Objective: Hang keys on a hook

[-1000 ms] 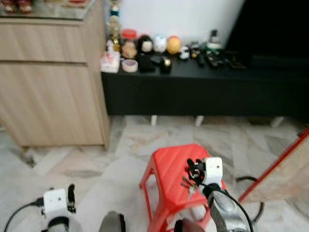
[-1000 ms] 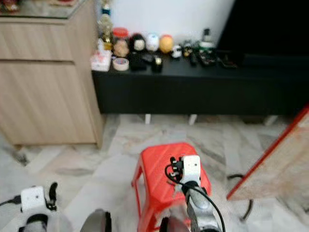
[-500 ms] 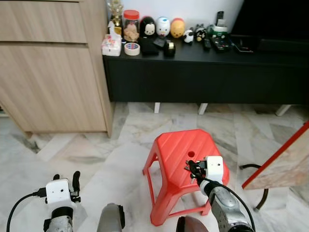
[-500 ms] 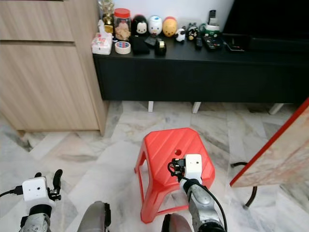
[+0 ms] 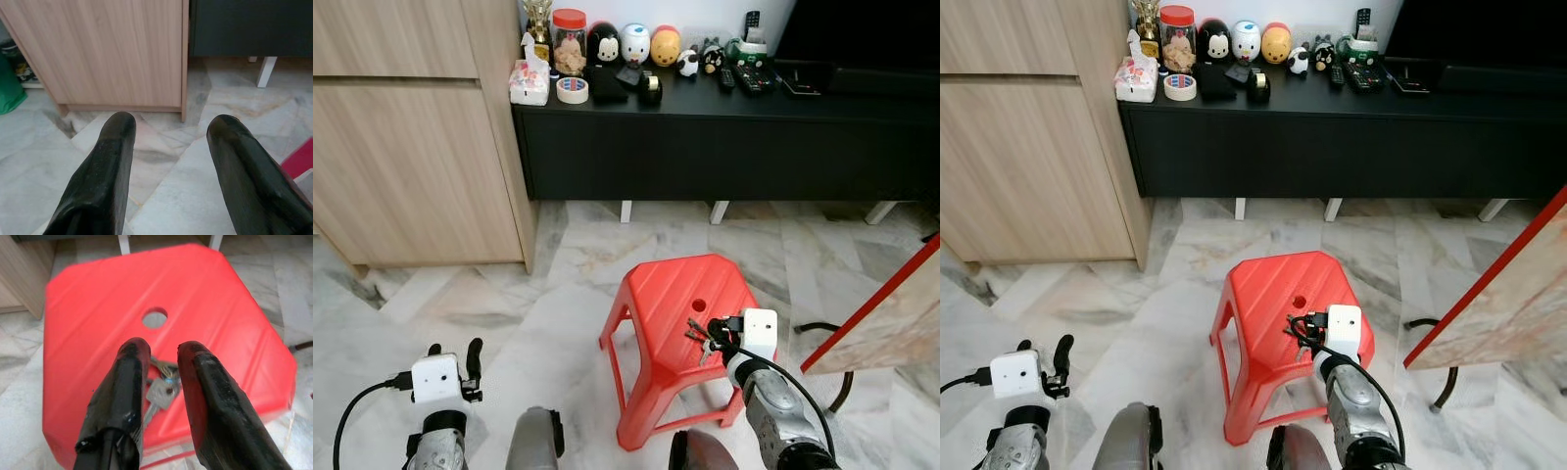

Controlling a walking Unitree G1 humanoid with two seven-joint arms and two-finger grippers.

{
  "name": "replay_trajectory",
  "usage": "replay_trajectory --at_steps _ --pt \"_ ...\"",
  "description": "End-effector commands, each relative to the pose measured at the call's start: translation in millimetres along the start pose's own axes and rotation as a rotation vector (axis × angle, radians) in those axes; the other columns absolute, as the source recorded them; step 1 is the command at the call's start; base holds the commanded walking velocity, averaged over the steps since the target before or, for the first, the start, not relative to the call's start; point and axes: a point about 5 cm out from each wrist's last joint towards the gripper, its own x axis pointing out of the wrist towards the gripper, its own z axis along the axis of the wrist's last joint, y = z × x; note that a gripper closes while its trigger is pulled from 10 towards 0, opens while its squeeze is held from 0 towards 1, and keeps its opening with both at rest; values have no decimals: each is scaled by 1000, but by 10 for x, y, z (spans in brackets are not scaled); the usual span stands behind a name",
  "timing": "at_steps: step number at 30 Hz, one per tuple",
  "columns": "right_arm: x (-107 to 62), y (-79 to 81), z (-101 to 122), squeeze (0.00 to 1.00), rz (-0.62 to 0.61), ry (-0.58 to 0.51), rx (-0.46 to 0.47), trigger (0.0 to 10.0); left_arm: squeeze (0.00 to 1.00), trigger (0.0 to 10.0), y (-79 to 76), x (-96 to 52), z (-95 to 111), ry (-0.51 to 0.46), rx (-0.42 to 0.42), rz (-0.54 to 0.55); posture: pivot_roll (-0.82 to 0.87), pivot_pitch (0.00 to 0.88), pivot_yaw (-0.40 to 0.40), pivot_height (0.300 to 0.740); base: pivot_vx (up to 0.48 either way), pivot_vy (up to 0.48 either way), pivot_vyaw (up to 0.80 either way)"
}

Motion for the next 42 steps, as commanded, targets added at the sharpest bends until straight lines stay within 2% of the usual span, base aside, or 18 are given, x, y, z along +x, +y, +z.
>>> replay_trajectory --at_steps 1,4,8,21,37,42 --pt "-3 -59 12 0 -23 -4 7 10000 0 10000 -28 -15 0 6 -18 -4 113 114 -127 596 0 0 0" --pt "3 -43 -18 0 -22 22 12 10000 0 10000 -24 5 28 -1 -18 -4 112 114 -126 591 0 0 0" --pt "0 -32 -5 0 -17 2 2 10000 0 10000 -21 18 50 -8 -19 -5 112 112 -123 561 0 0 0" --pt "6 -7 22 0 13 -23 1 10000 0 10000 -29 42 101 -21 -20 -3 112 102 -120 561 0 0 0" --pt "13 36 73 0 47 -59 -26 10000 0 10000 -37 42 127 -26 -14 -3 109 110 -119 561 340 0 0" --pt "12 47 101 0 59 -83 -17 10000 0 10000 -39 51 158 -38 -13 -1 108 119 -118 561 359 0 639"
